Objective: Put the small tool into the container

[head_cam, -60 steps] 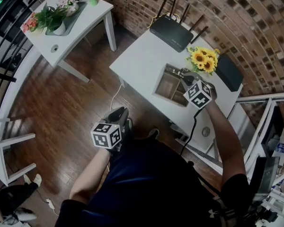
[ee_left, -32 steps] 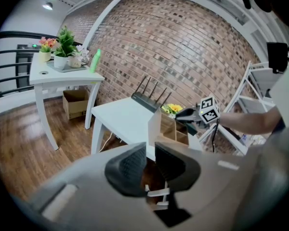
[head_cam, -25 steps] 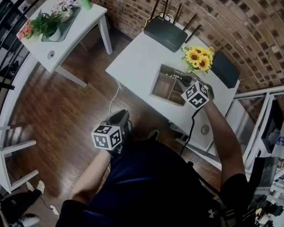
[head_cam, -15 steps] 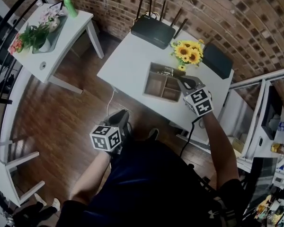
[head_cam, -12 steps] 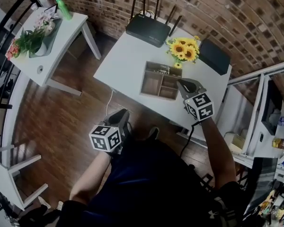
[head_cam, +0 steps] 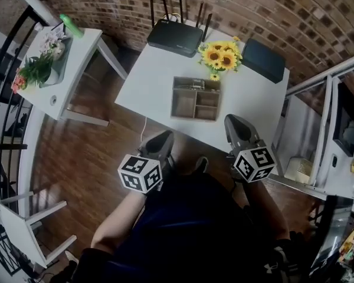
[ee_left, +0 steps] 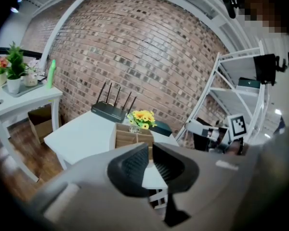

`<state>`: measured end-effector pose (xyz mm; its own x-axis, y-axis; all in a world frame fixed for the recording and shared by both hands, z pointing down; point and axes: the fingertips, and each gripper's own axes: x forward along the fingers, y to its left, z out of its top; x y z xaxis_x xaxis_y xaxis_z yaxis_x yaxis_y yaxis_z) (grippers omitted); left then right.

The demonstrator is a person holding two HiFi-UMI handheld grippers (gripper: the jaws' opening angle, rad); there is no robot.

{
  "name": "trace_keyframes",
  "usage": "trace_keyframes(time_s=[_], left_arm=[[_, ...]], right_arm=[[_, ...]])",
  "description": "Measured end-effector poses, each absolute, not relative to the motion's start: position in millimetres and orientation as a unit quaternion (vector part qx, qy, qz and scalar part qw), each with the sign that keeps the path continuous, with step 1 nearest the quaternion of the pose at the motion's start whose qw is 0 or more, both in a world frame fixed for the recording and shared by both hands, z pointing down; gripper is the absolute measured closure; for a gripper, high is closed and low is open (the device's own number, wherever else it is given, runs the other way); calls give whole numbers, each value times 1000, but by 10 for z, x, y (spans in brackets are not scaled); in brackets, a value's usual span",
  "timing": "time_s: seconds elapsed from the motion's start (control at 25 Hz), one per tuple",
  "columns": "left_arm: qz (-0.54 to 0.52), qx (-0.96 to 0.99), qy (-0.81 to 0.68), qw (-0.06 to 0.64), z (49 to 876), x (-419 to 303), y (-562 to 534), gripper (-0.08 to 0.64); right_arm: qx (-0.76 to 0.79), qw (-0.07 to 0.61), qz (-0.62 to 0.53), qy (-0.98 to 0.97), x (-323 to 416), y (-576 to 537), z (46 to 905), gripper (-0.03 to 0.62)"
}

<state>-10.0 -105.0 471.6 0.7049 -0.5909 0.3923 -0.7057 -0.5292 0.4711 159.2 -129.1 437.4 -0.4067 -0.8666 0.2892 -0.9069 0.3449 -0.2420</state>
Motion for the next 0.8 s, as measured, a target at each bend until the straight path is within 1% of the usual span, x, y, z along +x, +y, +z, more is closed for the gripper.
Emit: trace_keyframes(time_s=[0.24,0.8], left_arm=[[103,889,-349,278,4610,122,-946,532],[89,878,-368,293,4662,39,-991,540]], right_arm=[[531,38,169,-829,1475,-1104,4319,580],[499,50,166,-849,1251,-1102,4337,581]])
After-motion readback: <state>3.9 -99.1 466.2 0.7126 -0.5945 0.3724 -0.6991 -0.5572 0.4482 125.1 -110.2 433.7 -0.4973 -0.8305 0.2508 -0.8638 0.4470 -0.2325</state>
